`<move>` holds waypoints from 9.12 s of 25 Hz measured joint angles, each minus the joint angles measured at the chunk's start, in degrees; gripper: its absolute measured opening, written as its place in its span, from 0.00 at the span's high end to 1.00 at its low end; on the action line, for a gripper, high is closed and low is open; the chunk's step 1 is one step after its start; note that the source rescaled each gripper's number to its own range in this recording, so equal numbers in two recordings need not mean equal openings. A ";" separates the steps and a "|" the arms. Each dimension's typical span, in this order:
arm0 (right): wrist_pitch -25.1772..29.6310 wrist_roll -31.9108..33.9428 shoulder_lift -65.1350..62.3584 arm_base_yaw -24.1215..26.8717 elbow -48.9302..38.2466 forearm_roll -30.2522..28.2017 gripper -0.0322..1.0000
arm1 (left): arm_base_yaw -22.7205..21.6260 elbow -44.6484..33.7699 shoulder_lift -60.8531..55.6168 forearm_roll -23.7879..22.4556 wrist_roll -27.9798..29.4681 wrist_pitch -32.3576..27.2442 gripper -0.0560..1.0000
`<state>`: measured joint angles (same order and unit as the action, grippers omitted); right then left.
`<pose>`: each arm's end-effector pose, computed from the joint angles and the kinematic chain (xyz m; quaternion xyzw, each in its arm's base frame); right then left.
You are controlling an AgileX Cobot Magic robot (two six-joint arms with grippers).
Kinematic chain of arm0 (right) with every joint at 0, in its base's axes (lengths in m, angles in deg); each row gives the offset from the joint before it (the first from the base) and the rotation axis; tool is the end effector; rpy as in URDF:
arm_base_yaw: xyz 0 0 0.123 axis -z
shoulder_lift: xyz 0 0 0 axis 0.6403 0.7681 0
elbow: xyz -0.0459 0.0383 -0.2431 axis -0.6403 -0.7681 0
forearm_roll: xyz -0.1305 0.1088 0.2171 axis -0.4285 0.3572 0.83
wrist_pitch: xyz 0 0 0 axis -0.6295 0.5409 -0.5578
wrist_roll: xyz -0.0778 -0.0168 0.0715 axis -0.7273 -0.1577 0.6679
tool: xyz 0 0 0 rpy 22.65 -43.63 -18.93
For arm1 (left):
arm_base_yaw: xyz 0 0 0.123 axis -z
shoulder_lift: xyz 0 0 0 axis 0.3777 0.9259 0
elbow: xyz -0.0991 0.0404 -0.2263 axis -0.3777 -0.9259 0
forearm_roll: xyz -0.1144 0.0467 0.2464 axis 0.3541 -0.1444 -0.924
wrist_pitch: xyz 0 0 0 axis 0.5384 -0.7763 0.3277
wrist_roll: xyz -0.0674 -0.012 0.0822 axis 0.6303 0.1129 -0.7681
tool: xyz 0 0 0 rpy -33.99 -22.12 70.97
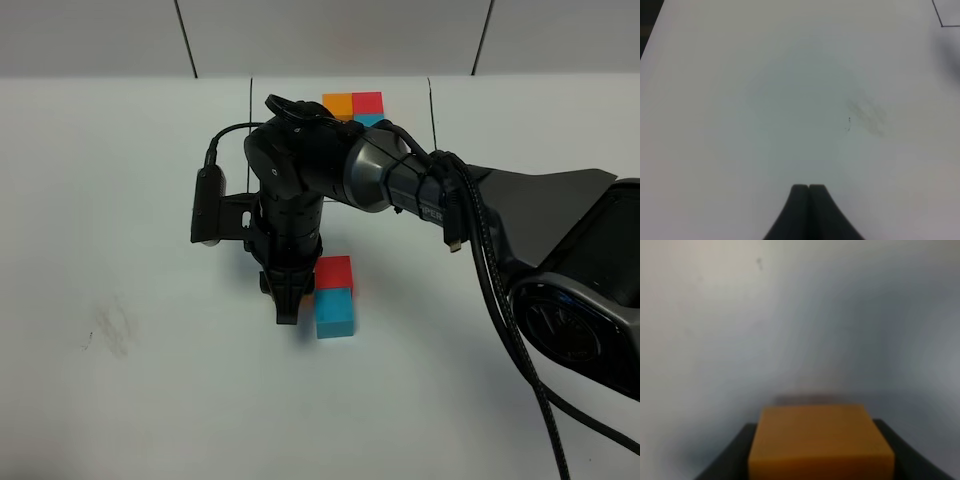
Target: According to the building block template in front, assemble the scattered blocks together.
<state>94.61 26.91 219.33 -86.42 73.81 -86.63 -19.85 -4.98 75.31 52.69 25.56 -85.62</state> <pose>0.3275 0.3527 0.0850 -0.6986 0.7102 0.0229 0.0840 0.0688 0.0076 0.2796 -0.0022 0.8641 0.0342 0.5021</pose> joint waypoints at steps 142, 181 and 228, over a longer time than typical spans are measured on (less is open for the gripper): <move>1.22 -5.93 2.19 2.94 0.00 2.96 0.08 | 0.00 0.00 0.00 0.00 -0.19 0.00 0.95; 10.90 22.25 -26.65 11.74 -7.05 -8.55 0.97 | 0.00 0.00 0.00 0.00 -0.20 0.00 0.95; 2.55 42.62 -116.79 37.61 -78.81 -8.49 0.97 | 0.00 0.00 0.00 0.00 -0.20 0.00 0.95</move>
<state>97.16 69.53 102.54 -48.81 -5.00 -95.12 -19.85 -4.98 75.31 52.69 25.36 -85.62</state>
